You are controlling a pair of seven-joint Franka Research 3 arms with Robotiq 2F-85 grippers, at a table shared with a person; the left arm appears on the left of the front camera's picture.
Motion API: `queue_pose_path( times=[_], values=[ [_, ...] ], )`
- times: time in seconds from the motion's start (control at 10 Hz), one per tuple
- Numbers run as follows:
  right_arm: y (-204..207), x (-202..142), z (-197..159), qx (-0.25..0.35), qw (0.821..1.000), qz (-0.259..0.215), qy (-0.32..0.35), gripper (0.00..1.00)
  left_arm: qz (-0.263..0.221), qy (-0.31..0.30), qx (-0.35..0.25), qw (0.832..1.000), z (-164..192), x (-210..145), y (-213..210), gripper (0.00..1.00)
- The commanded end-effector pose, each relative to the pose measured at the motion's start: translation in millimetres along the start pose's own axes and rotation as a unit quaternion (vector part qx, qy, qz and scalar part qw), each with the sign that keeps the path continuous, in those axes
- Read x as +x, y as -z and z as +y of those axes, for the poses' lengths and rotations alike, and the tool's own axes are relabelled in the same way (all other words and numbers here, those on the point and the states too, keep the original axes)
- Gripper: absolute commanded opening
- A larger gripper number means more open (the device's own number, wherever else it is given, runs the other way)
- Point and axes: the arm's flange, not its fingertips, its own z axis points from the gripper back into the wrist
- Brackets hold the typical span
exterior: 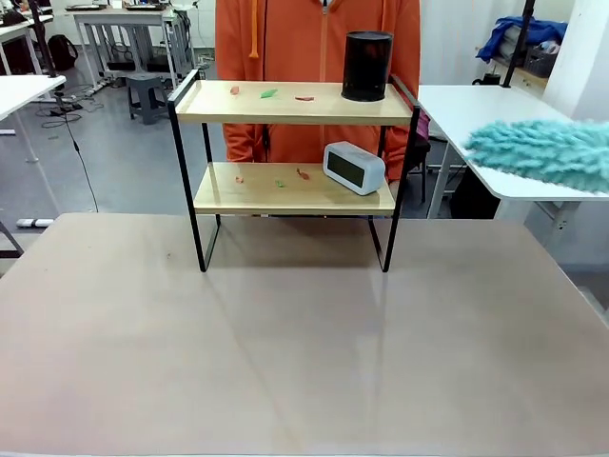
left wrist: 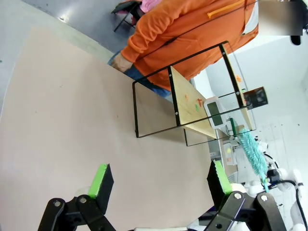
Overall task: Clean the shelf.
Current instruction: Pick up the Duster from the human.
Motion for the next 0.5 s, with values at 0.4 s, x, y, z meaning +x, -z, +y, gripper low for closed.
queue_pose_path(
  times=[0.4],
  values=[
    [5,-25,1,-0.041,0.998,0.025,-0.034,0.0,-0.006,0.01,-0.01,1.0,1,0,2,1.0]
  ],
)
